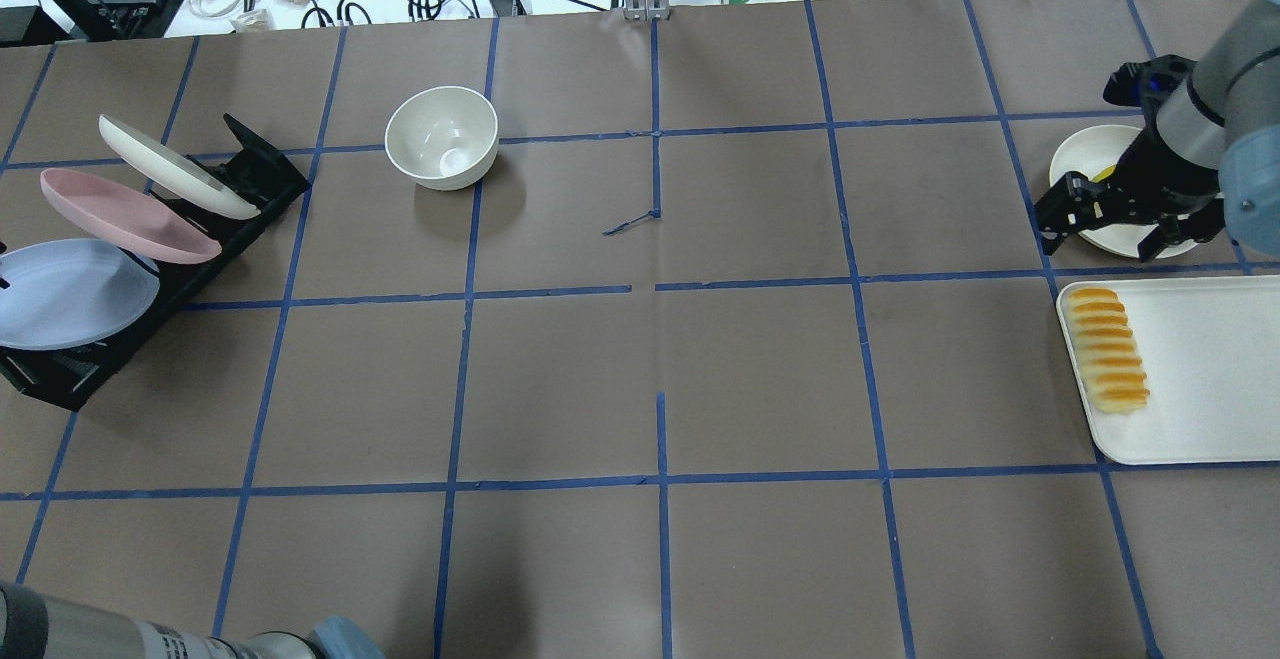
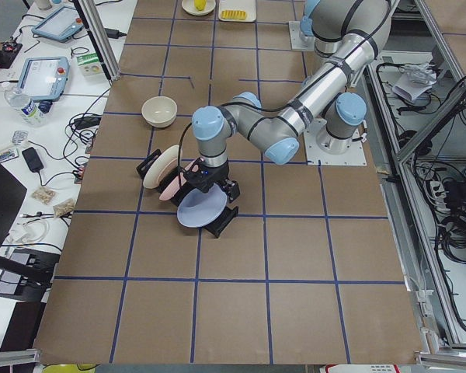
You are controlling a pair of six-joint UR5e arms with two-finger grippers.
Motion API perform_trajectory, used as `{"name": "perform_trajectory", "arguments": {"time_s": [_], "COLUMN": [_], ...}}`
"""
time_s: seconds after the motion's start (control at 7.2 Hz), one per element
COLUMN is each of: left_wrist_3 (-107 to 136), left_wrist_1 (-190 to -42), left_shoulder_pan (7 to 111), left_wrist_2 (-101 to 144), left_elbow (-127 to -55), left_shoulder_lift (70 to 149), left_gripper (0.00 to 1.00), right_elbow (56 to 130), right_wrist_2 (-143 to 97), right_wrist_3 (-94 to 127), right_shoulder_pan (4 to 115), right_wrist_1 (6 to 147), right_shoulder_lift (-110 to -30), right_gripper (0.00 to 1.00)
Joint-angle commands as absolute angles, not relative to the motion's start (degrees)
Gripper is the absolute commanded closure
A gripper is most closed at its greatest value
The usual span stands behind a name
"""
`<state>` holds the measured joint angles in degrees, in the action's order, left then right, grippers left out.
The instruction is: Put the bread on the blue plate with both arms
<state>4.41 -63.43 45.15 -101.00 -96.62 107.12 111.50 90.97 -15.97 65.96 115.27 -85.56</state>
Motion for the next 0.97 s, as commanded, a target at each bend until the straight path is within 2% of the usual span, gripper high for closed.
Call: {"name": "perform_trajectory", "arguments": {"time_s": [0.0, 0.14, 0.42, 0.56, 0.69, 0.83], "left_wrist_3": [3.96, 3.78, 3.69, 3.60, 3.52, 2.99], "left_wrist_1": [-61.96, -61.09, -58.98, -58.80, -58.80, -58.89], "left_shoulder_pan": [44.21, 44.12, 44.03, 44.03, 44.03, 44.03], "left_wrist_2": [-101.08, -100.99, -101.16, -101.34, -101.95, -106.39], "left_elbow": [-96.16, -96.24, -96.68, -96.77, -96.59, -96.68], "left_shoulder_lift": [110.03, 110.91, 112.14, 112.32, 112.24, 112.24], "left_gripper": [0.00, 0.05, 0.23, 0.44, 0.84, 0.97], "right_elbow": [118.63, 119.17, 119.53, 119.79, 119.88, 119.80], "right_wrist_2": [90.44, 90.96, 90.35, 90.26, 90.26, 90.35], "right_wrist_3": [-22.13, -23.98, -26.71, -26.20, -26.37, -26.19], "right_shoulder_pan": [60.48, 59.42, 56.00, 55.99, 55.99, 55.99], "right_wrist_1": [127.91, 130.06, 130.51, 130.17, 130.17, 129.64], "right_shoulder_lift": [-82.64, -79.83, -76.48, -76.12, -75.77, -75.41], "right_gripper": [0.00, 0.00, 0.00, 0.00, 0.09, 0.29]}}
